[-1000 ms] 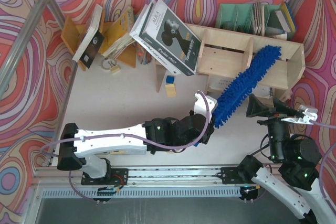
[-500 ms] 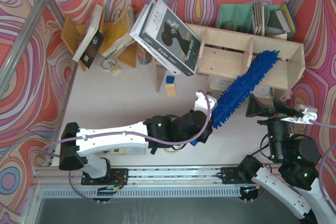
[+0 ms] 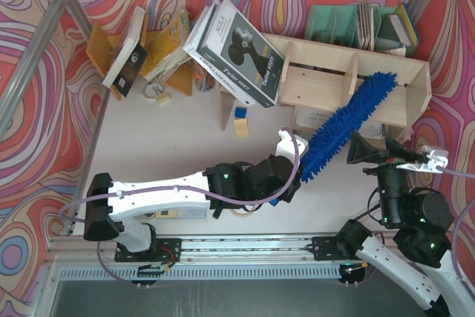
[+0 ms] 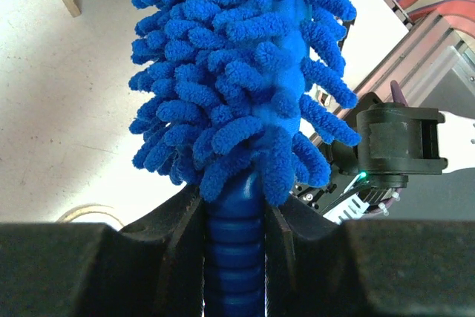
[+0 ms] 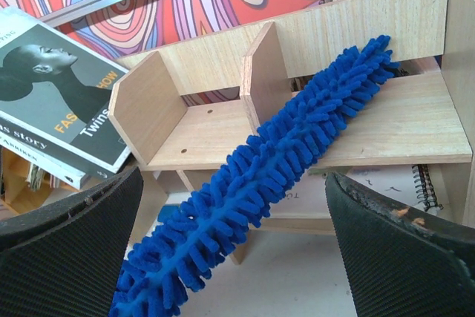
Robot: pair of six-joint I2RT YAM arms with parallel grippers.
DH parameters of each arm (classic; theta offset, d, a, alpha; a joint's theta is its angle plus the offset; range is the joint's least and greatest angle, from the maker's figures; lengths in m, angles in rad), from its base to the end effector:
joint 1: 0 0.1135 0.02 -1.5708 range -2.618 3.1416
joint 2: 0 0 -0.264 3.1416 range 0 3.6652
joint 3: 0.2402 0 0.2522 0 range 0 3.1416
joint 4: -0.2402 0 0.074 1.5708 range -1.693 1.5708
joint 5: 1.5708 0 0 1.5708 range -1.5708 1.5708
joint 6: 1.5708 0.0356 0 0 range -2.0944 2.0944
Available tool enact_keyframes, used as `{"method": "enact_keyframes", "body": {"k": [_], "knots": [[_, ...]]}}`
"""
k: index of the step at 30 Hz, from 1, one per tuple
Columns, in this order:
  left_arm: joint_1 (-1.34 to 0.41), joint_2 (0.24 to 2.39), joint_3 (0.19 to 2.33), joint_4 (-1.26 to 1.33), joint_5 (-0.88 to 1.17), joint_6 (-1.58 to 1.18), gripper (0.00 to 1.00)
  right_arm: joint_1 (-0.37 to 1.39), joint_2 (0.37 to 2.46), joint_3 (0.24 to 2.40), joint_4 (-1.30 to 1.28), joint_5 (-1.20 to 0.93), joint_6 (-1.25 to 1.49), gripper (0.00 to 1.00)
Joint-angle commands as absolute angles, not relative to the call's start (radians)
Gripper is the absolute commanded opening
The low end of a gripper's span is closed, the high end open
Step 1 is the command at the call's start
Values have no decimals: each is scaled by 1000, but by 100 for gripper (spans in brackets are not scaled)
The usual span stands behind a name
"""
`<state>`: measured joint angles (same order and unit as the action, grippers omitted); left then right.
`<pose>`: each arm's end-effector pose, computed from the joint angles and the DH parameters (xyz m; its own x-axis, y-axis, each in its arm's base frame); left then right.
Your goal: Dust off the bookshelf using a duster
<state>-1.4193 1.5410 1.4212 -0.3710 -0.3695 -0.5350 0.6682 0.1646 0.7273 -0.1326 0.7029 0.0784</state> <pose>0.0666 -0.3510 0.3571 -0.5067 0.1685 -0.8455 0.7154 0.6295 -0.3032 0.0352 -0.0015 0.3804 0.3254 0.3330 -0.8850 -0.0371 0.9397 0.3399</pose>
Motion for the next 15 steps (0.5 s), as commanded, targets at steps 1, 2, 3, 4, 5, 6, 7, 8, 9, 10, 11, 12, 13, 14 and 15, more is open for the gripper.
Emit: {"method": "enact_keyframes", "body": {"k": [1, 2, 3, 4, 5, 6, 7, 8, 9, 10, 11, 12, 13, 14, 15], "knots": [[-1413, 1519, 1406, -329, -366, -517, 0, 670, 194, 753, -127, 696, 96, 99], [-1413, 1523, 1402, -336, -364, -521, 0, 670, 195, 749, -126, 696, 97, 99], [-1413, 1525, 1397, -340, -357, -523, 0, 670, 194, 745, -125, 695, 97, 99], [-1413, 1528, 1399, -347, -348, -523, 0, 670, 191, 743, -123, 698, 98, 99], [-1415, 1530, 1406, -359, -346, -520, 0, 671, 187, 743, -122, 698, 96, 99], [-1417, 1530, 1414, -367, -348, -515, 0, 670, 184, 740, -121, 698, 92, 99], [-1419, 1530, 1427, -373, -352, -509, 0, 670, 181, 738, -119, 699, 89, 99], [-1420, 1527, 1437, -375, -354, -501, 0, 670, 177, 737, -117, 702, 85, 99], [-1423, 1525, 1443, -371, -355, -494, 0, 670, 174, 738, -116, 702, 87, 99], [-1424, 1521, 1449, -363, -354, -489, 0, 670, 173, 738, -118, 702, 87, 99], [-1425, 1518, 1454, -355, -355, -487, 0, 670, 172, 739, -119, 702, 90, 99], [-1426, 1513, 1457, -346, -354, -484, 0, 670, 172, 741, -121, 704, 92, 99], [-1427, 1509, 1456, -337, -352, -483, 0, 670, 173, 742, -122, 704, 93, 99], [-1427, 1507, 1454, -331, -355, -484, 0, 670, 171, 744, -123, 706, 91, 99], [-1428, 1507, 1456, -334, -361, -485, 0, 670, 169, 746, -121, 708, 90, 99]]}}
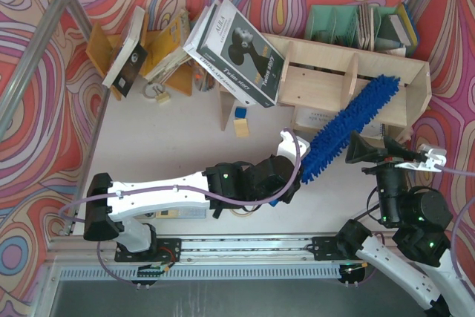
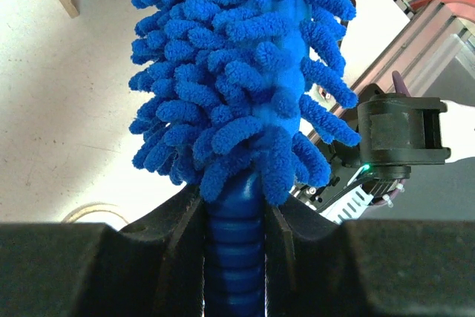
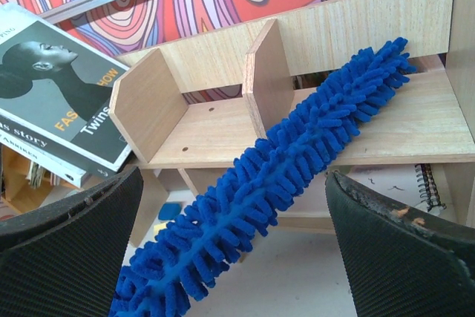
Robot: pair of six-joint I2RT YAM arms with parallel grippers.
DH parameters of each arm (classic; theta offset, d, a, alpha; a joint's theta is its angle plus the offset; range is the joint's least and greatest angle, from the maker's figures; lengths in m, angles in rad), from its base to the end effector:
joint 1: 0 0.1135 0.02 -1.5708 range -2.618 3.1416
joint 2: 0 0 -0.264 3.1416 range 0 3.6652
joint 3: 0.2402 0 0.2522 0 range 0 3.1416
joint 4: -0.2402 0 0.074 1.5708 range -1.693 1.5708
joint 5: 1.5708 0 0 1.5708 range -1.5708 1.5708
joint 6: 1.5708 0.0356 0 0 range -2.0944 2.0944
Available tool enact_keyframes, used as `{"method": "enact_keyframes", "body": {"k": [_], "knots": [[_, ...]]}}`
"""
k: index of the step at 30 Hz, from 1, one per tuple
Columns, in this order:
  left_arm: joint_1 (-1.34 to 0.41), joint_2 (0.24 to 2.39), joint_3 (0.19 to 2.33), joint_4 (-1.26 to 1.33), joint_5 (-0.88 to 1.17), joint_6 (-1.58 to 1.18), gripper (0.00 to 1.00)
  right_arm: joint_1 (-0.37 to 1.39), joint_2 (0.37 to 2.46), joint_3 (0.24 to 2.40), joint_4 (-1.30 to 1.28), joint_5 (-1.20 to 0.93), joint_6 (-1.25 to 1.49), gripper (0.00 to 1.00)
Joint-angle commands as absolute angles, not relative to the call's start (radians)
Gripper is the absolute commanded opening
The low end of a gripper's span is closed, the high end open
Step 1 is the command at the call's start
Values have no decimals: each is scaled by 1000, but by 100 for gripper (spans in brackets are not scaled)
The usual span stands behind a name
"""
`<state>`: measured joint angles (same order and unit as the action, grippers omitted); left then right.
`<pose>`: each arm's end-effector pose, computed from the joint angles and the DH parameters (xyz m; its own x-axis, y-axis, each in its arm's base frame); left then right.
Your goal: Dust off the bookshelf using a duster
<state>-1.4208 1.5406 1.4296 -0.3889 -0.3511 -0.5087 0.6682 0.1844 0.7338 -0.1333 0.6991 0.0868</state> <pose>0.0654 -0.3506 0.3584 -0.4928 0.2002 -0.8468 0.7366 0.6140 -0.2835 0.0383 0.0010 0.3819 0.3150 0.3332 -0.8887 -0.0397 0.9402 0.3384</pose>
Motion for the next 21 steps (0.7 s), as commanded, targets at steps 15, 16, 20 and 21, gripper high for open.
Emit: {"method": "enact_keyframes", "body": {"k": [15, 16, 20, 21], "knots": [[-1428, 1519, 1451, -328, -376, -501, 0, 670, 163, 811, -123, 713, 74, 99], [-1428, 1518, 1460, -313, -378, -500, 0, 670, 163, 816, -121, 713, 74, 99], [-1444, 1524, 1489, -234, -367, -491, 0, 670, 181, 844, -118, 716, 76, 99], [-1451, 1529, 1502, -232, -369, -485, 0, 670, 188, 852, -118, 718, 75, 99]]}}
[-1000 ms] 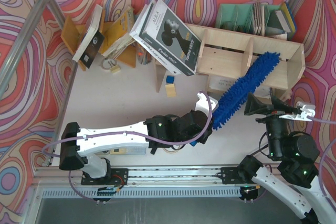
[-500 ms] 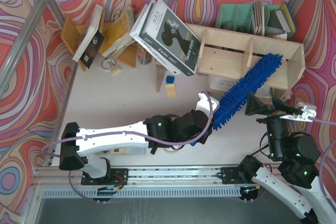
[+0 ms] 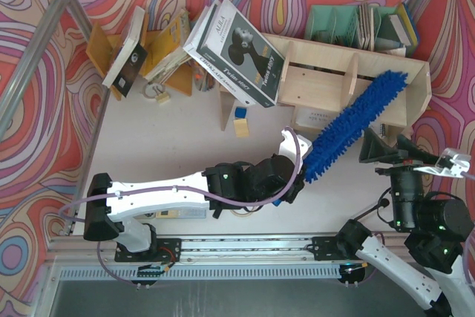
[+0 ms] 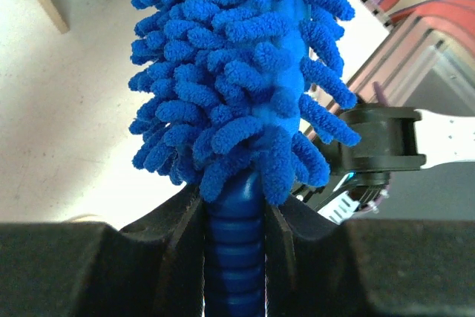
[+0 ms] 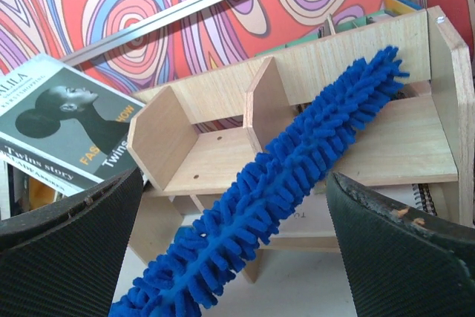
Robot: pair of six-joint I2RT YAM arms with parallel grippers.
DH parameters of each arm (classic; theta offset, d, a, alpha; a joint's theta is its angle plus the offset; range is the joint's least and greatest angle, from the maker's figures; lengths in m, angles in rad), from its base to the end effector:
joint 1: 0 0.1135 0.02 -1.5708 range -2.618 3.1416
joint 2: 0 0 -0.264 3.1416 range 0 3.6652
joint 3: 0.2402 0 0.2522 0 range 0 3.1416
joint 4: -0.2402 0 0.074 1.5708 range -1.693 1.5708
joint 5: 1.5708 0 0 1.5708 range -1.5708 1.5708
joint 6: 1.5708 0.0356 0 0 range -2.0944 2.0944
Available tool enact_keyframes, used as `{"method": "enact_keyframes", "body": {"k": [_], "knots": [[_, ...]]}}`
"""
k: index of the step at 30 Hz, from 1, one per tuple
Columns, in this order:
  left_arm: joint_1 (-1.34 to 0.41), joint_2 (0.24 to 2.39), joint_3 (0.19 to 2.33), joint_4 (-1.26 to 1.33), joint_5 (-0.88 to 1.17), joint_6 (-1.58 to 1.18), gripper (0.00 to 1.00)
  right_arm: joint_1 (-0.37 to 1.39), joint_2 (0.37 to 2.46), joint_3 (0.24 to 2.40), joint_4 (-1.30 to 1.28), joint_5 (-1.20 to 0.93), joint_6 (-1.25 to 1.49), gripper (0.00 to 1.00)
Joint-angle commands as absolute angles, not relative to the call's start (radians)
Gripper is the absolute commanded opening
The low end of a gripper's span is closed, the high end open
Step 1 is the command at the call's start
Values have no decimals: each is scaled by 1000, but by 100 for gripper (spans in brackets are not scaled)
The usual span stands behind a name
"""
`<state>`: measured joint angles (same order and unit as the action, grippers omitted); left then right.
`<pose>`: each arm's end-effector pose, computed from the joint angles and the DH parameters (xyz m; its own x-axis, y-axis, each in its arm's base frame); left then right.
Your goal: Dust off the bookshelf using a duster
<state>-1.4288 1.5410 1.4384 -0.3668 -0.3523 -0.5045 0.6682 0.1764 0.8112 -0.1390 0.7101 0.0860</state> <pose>0.0628 -0.3524 0.3634 -0.4841 0.1806 -0.8562 0.7443 0.5994 -0.2944 0.0227 -0.0117 0.4014 0.3703 0.3753 -0.8497 -0.0517 0.9217 0.3846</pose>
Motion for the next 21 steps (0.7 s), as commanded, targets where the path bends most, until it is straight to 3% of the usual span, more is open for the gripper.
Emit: {"method": "enact_keyframes", "body": {"k": [1, 11, 21], "knots": [[-1458, 1532, 1514, -239, -380, -480, 0, 670, 195, 861, -118, 721, 75, 99], [-1468, 1490, 1443, -334, -538, -566, 0, 670, 219, 870, -118, 720, 84, 99], [-1469, 1560, 1491, -463, -527, -619, 0, 670, 244, 853, -100, 720, 87, 99]]}}
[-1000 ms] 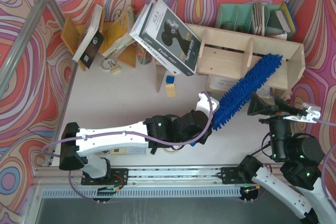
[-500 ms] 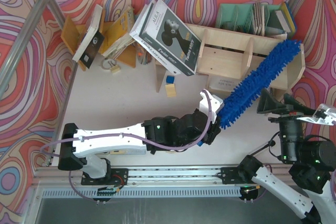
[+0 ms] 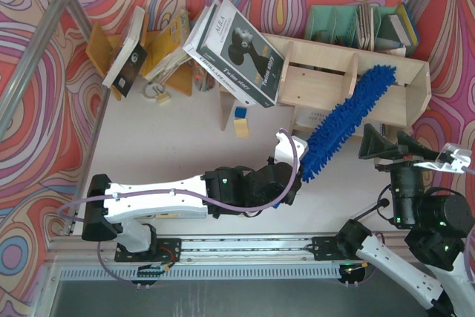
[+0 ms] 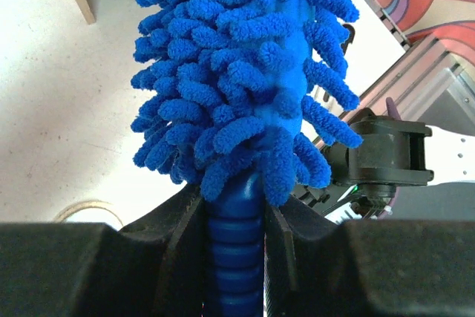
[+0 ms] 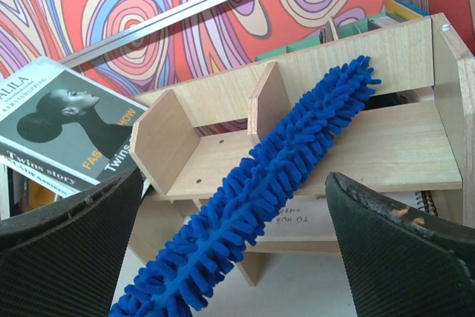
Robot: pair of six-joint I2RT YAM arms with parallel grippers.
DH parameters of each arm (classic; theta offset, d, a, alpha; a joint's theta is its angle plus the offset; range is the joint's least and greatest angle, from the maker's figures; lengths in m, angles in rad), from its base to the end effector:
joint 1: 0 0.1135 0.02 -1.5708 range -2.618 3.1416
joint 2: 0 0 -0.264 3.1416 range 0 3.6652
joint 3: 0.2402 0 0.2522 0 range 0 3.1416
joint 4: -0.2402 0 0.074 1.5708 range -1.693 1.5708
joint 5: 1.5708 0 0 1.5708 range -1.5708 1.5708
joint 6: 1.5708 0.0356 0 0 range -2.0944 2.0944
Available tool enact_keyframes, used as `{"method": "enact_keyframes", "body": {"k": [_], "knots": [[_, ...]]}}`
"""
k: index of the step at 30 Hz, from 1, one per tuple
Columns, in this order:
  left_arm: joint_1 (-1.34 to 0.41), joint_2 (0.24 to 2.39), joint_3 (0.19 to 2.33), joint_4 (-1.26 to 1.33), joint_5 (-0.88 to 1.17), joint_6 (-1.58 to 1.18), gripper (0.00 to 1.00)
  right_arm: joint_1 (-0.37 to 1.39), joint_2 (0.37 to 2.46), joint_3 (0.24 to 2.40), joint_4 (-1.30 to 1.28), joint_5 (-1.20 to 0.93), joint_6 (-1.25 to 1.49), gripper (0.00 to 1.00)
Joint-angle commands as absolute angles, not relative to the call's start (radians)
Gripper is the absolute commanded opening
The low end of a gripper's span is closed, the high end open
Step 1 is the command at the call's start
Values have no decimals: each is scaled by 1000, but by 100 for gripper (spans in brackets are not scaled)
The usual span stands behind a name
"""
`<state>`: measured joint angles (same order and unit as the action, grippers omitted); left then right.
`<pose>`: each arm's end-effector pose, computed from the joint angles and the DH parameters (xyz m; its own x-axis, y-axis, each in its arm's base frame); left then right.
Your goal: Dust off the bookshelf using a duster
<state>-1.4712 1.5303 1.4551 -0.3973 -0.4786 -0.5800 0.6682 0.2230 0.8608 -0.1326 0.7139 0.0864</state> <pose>0.0513 -0.3487 0.3706 -0.4995 0.1068 -0.8597 0.6799 0.6633 -0.3127 0.0238 -0.0109 0.4148 0.3769 0.3806 -0.8445 -0.0512 0.9189 0.3912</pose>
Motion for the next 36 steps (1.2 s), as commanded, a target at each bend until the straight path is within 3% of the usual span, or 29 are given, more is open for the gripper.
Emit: {"method": "enact_keyframes", "body": {"k": [1, 19, 36], "knots": [[-1468, 1564, 1488, -470, -527, -621, 0, 670, 247, 853, -100, 721, 87, 99], [-1469, 1478, 1446, -300, -526, -578, 0, 670, 245, 883, -99, 721, 80, 99], [-1467, 1487, 1401, -433, -436, -513, 0, 670, 245, 887, -118, 729, 102, 99]]}}
